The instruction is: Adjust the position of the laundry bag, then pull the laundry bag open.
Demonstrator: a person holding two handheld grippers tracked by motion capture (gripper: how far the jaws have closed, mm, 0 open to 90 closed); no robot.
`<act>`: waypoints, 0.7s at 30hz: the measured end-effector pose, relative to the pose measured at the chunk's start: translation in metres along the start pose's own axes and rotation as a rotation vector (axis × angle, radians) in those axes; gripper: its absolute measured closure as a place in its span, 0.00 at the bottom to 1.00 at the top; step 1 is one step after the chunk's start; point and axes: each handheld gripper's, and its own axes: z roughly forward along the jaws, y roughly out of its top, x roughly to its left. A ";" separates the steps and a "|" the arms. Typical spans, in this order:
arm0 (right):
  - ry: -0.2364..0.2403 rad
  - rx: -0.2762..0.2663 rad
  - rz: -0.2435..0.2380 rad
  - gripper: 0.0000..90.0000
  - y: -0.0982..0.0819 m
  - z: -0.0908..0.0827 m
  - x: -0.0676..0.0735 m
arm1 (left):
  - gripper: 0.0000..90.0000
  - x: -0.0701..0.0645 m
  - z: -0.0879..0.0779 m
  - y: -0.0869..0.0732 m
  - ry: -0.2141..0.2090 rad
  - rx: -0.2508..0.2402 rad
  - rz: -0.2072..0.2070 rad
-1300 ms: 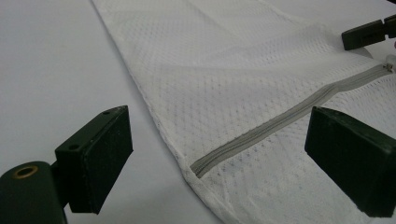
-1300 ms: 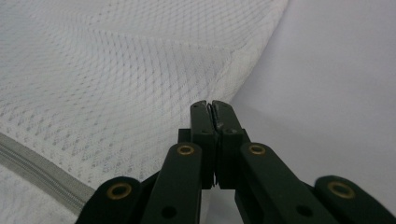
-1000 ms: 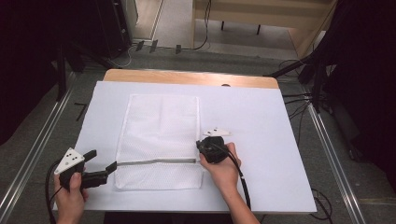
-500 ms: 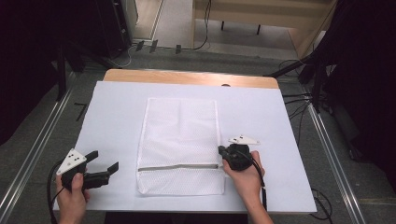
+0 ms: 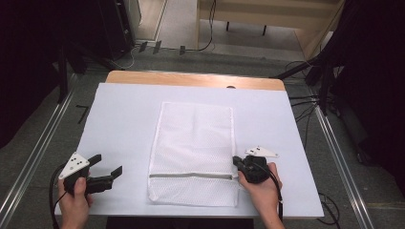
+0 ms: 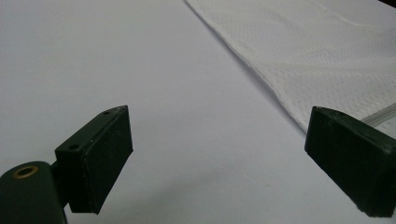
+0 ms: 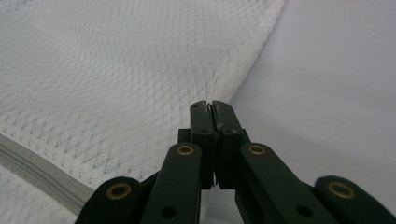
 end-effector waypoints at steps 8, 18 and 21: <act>0.010 -0.068 0.022 0.68 -0.002 -0.008 -0.004 | 0.09 -0.001 -0.001 0.000 0.002 0.000 0.002; 0.031 -0.105 0.019 0.44 -0.032 -0.050 -0.011 | 0.09 -0.005 0.000 0.000 -0.007 -0.001 0.011; 0.040 -0.105 0.017 0.44 -0.038 -0.055 -0.010 | 0.09 -0.009 0.001 0.001 -0.014 0.000 0.015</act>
